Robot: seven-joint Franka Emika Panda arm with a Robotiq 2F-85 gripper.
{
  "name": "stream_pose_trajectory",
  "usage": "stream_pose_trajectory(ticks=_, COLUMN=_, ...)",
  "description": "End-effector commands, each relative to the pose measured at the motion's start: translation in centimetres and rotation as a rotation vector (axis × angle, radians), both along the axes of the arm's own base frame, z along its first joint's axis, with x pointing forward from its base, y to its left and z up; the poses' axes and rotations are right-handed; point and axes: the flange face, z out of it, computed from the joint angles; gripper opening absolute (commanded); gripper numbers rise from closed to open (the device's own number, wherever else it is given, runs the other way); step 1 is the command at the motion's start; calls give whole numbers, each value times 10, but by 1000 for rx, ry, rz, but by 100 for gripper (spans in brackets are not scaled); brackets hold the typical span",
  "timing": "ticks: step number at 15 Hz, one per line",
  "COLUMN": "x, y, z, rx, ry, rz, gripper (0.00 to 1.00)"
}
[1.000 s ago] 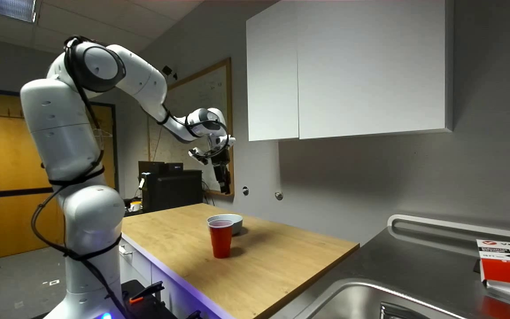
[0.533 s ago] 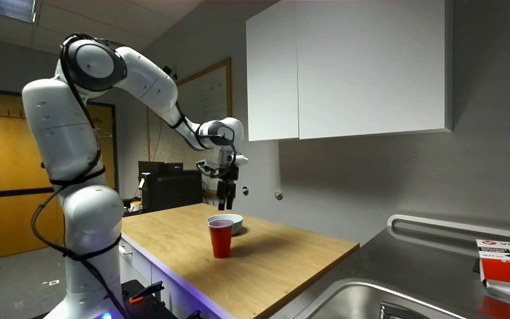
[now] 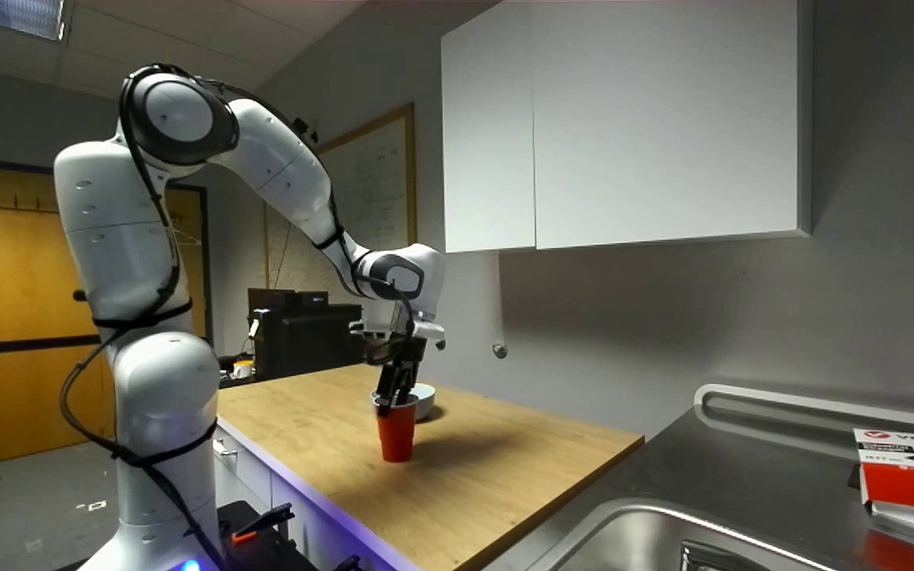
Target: Pour the contents of the orange cup into the grey bowl
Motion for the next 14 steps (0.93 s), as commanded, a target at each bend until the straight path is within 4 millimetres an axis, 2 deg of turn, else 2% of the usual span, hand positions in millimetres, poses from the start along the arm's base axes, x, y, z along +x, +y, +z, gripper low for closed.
stream_pose_trajectory(ticks=1, x=-5, y=-8, z=-17, rx=53, ry=-11, rz=-19, gripper=100)
stream_pose_trajectory(ticks=2, x=-5, y=-9, z=-21, rx=40, ry=-11, rz=-29, gripper=75)
stream_pose_trajectory(ticks=4, x=-2, y=-11, z=-21, rx=32, ry=-32, rz=-40, gripper=68)
stream_pose_trajectory(ticks=6, x=-2, y=-13, z=-24, rx=26, ry=-36, rz=-45, gripper=50)
stream_pose_trajectory(ticks=12, x=-2, y=-18, z=-26, rx=21, ry=-40, rz=-54, gripper=6)
stream_pose_trajectory(ticks=14, x=-2, y=-19, z=-24, rx=12, ry=-37, rz=-58, gripper=3)
